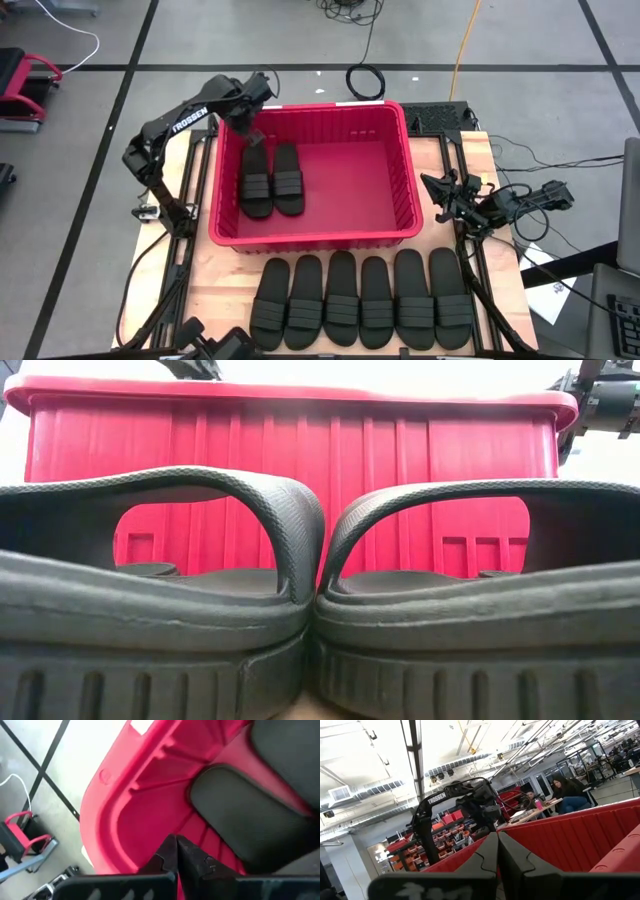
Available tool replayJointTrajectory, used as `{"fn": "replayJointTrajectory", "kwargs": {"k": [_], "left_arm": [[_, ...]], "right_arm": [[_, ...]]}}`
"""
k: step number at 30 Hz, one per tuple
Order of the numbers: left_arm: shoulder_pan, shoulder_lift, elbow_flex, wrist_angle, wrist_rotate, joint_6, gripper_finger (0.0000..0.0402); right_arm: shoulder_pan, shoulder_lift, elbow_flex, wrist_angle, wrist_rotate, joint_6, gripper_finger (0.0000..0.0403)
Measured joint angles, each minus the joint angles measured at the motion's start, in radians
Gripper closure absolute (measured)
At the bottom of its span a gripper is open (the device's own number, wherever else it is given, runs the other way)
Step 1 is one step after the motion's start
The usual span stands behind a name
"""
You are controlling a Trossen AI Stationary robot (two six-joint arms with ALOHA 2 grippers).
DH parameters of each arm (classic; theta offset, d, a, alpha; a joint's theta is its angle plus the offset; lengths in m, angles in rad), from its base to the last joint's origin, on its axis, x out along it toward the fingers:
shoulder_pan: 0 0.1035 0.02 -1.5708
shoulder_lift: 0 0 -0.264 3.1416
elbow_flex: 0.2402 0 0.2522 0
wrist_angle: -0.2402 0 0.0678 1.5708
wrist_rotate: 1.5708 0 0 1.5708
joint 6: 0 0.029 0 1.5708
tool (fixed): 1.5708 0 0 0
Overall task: Pick and place slides into bin
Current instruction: Put the slipper into the bin
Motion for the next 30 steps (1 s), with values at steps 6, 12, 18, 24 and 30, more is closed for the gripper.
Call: {"fn": "replayJointTrajectory", "kwargs": {"k": [6, 12, 18, 24, 30], "left_arm": [[0.034, -0.02, -0.013, 0.012, 0.116, 0.099, 0.0401], [0.03, -0.203, -0.013, 0.121, 0.403, 0.19, 0.0401], [0.026, -0.507, -0.091, 0.406, 0.948, 0.329, 0.0402], [-0.023, -0.796, -0.395, 0.749, 1.061, 0.169, 0.0402], [-0.093, -1.033, -0.735, 0.915, 1.096, -0.005, 0.0402]], "right_arm": [[0.0, 0.0, 0.0, 0.0, 0.0, 0.0, 0.0403], [0.0, 0.0, 0.0, 0.057, 0.0, -0.048, 0.0403], [0.0, 0.0, 0.0, 0.156, 0.0, -0.152, 0.0403], [0.0, 0.0, 0.0, 0.18, 0.0, -0.184, 0.0403], [0.0, 0.0, 0.0, 0.18, 0.0, -0.184, 0.0403]]}}
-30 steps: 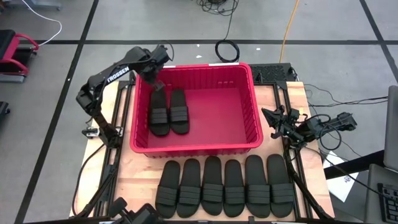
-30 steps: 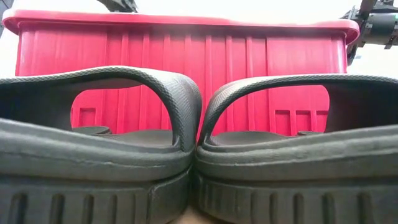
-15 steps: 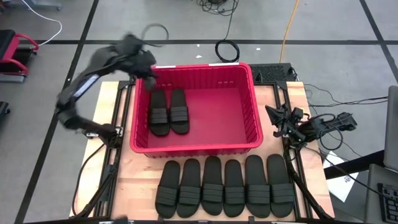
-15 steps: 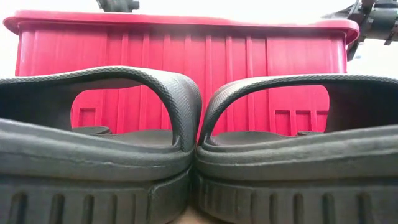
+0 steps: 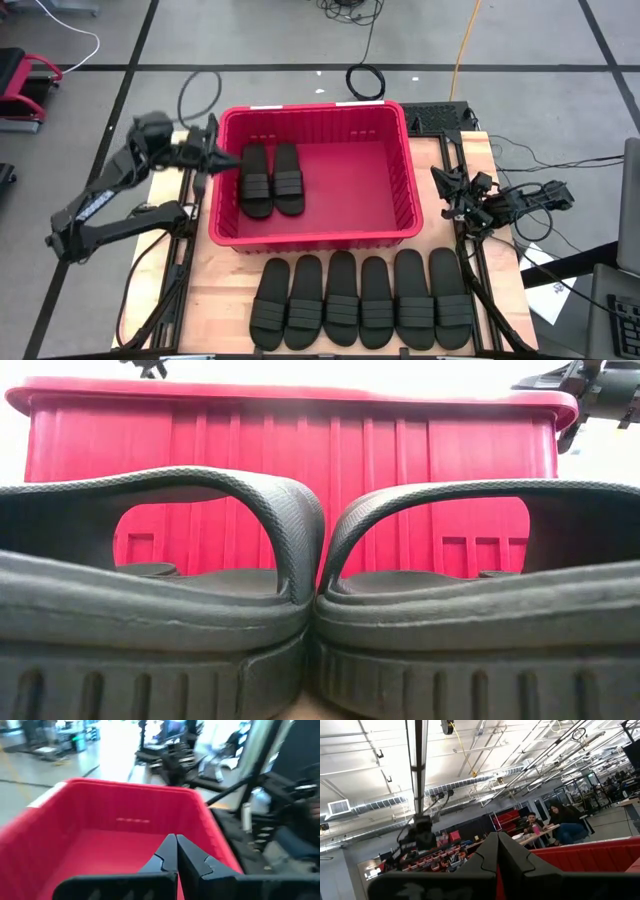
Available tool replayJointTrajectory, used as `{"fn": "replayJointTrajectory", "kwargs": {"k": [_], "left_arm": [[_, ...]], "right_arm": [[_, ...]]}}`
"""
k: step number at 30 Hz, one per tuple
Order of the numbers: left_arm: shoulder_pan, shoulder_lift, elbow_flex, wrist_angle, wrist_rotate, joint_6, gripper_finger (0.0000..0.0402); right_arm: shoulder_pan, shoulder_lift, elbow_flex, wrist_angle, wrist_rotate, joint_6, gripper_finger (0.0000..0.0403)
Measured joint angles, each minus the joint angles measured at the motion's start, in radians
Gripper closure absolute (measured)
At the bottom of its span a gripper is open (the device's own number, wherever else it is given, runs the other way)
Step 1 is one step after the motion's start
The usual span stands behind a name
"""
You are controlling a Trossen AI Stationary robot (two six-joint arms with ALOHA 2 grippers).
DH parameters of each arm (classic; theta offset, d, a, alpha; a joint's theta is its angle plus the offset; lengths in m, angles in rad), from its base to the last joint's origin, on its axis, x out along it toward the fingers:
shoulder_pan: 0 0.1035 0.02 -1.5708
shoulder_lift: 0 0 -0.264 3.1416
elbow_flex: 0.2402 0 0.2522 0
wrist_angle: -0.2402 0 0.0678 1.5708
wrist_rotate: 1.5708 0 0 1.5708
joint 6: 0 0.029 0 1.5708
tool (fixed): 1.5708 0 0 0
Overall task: Pick and place slides into bin
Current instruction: Put the slipper into the bin
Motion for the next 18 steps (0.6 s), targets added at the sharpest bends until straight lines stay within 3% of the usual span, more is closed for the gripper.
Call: {"fn": "replayJointTrajectory", "kwargs": {"k": [4, 7, 16, 18], "left_arm": [[-0.071, -0.1, -0.193, 0.225, 0.025, -0.102, 0.0402], [-0.115, -0.155, -0.297, 0.348, -0.034, -0.129, 0.0402], [-0.135, -0.274, -0.488, 0.4, -0.018, -0.191, 0.0402], [-0.149, -0.312, -0.497, 0.488, -0.079, -0.23, 0.0402]], "right_arm": [[0.0, 0.0, 0.0, 0.0, 0.001, -0.001, 0.0403], [0.0, 0.0, 0.0, 0.0, 0.002, -0.027, 0.0403], [0.0, 0.0, 0.0, 0.106, 0.057, -0.089, 0.0403], [0.0, 0.0, 0.0, 0.13, 0.062, -0.117, 0.0403]]}}
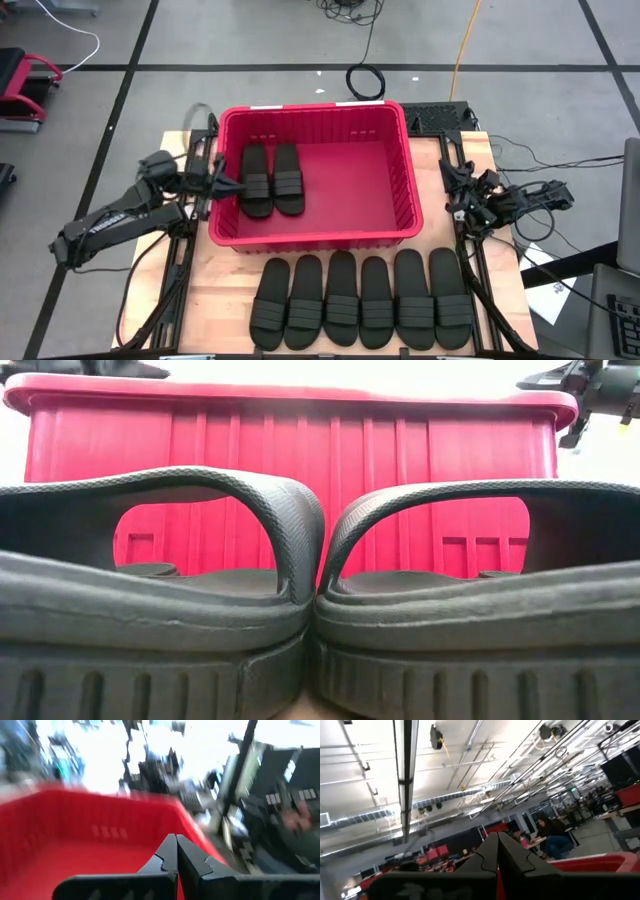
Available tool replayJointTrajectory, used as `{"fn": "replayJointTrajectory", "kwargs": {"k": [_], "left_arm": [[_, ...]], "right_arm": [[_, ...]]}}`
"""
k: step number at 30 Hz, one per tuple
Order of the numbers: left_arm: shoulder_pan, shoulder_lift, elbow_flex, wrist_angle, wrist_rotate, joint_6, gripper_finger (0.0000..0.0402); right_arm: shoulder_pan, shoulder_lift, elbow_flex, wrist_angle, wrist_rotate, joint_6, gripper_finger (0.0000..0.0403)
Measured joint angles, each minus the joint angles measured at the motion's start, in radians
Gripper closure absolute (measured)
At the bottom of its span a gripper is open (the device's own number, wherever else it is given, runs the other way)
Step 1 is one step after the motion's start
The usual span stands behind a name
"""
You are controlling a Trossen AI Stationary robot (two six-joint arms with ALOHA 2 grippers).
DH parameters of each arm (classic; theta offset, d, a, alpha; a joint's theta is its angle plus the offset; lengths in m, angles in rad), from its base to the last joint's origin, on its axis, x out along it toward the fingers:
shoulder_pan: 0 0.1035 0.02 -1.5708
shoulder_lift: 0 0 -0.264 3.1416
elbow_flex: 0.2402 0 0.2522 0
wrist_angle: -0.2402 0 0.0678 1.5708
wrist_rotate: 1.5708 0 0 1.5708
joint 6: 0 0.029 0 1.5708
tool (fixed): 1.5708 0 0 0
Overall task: Pick and place slides into bin
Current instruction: Put the slipper into the bin
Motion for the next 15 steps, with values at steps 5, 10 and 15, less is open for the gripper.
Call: {"fn": "replayJointTrajectory", "kwargs": {"k": [5, 10, 15], "left_arm": [[-0.084, -0.107, 0.002, 0.05, -0.226, 0.026, 0.0402], [-0.181, -0.235, 0.004, -0.16, -0.38, 0.03, 0.0402], [-0.266, -0.354, 0.004, -0.325, -0.469, 0.003, 0.0402]], "right_arm": [[0.0, 0.0, 0.0, 0.042, 0.063, -0.017, 0.0403], [0.0, 0.0, 0.0, 0.042, 0.097, -0.014, 0.0403], [0.0, 0.0, 0.0, 0.042, 0.098, -0.017, 0.0403]]}}
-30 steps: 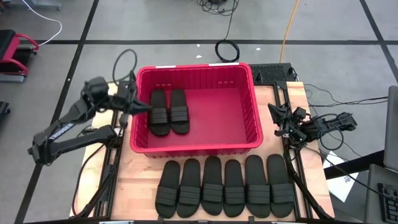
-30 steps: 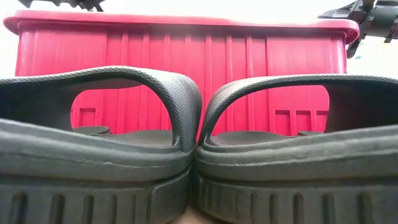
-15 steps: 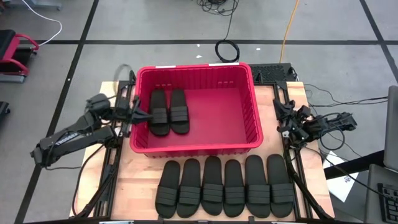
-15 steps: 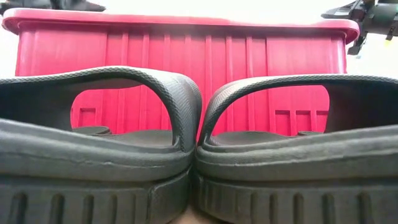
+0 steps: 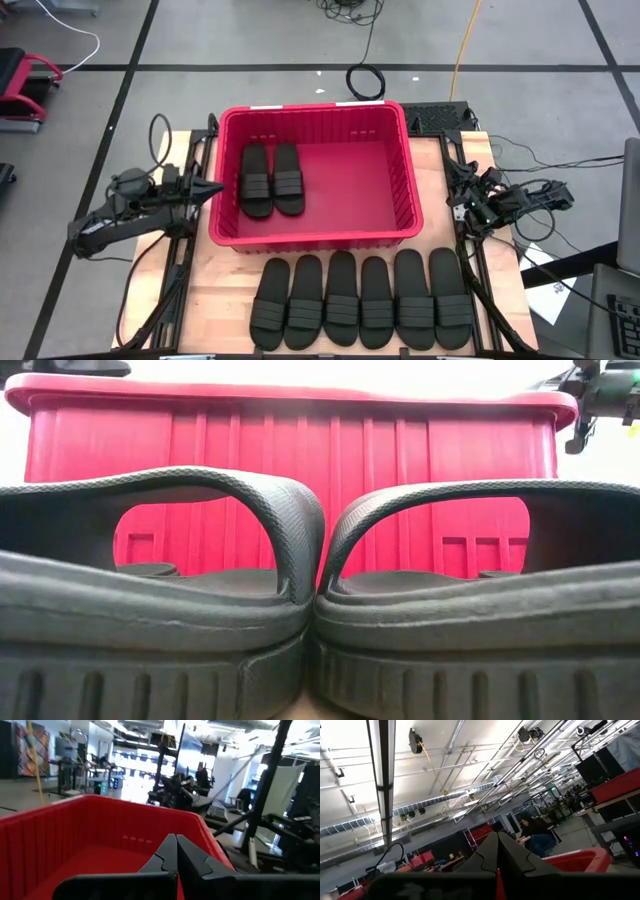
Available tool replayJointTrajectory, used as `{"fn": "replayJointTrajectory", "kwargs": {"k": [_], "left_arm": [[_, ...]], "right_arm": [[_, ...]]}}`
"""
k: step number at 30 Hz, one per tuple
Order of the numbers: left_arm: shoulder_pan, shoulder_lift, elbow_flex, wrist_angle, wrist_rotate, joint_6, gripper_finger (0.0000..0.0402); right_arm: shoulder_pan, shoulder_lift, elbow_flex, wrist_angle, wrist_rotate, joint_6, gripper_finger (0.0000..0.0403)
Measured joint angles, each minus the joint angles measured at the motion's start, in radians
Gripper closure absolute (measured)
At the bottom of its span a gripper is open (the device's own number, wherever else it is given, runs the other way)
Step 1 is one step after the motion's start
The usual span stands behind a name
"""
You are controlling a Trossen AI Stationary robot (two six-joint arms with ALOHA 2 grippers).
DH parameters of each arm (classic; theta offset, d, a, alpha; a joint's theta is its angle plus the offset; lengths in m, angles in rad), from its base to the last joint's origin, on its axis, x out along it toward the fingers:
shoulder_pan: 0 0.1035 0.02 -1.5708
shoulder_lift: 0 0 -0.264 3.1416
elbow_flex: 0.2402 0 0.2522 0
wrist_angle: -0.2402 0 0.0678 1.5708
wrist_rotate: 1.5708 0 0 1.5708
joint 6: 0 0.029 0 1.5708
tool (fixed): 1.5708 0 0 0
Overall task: Pick and place slides into bin
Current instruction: Put the slipper into the bin
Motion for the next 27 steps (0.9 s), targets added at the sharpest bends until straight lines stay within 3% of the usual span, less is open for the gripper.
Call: {"fn": "replayJointTrajectory", "kwargs": {"k": [6, 11, 15, 20, 24, 27], "left_arm": [[-0.068, 0.07, 0.01, -0.031, -0.068, -0.038, 0.0402], [-0.174, 0.161, 0.012, 0.173, -0.152, -0.005, 0.0402], [-0.275, 0.211, 0.01, 0.164, -0.248, 0.065, 0.0402], [-0.358, 0.136, 0.009, 0.075, -0.389, 0.146, 0.0402], [-0.383, 0.016, 0.01, -0.076, -0.379, 0.102, 0.0402], [-0.389, 0.003, 0.009, -0.135, -0.377, 0.071, 0.0402]], "right_arm": [[0.0, 0.0, 0.0, 0.0, 0.05, -0.008, 0.0403], [0.0, 0.0, 0.0, 0.0, 0.052, -0.024, 0.0403], [0.0, 0.0, 0.0, -0.001, 0.052, -0.025, 0.0403], [0.0, 0.0, 0.0, 0.0, 0.049, -0.025, 0.0403], [0.0, 0.0, 0.0, 0.0, 0.046, -0.024, 0.0403], [0.0, 0.0, 0.0, 0.002, 0.044, -0.024, 0.0403]]}}
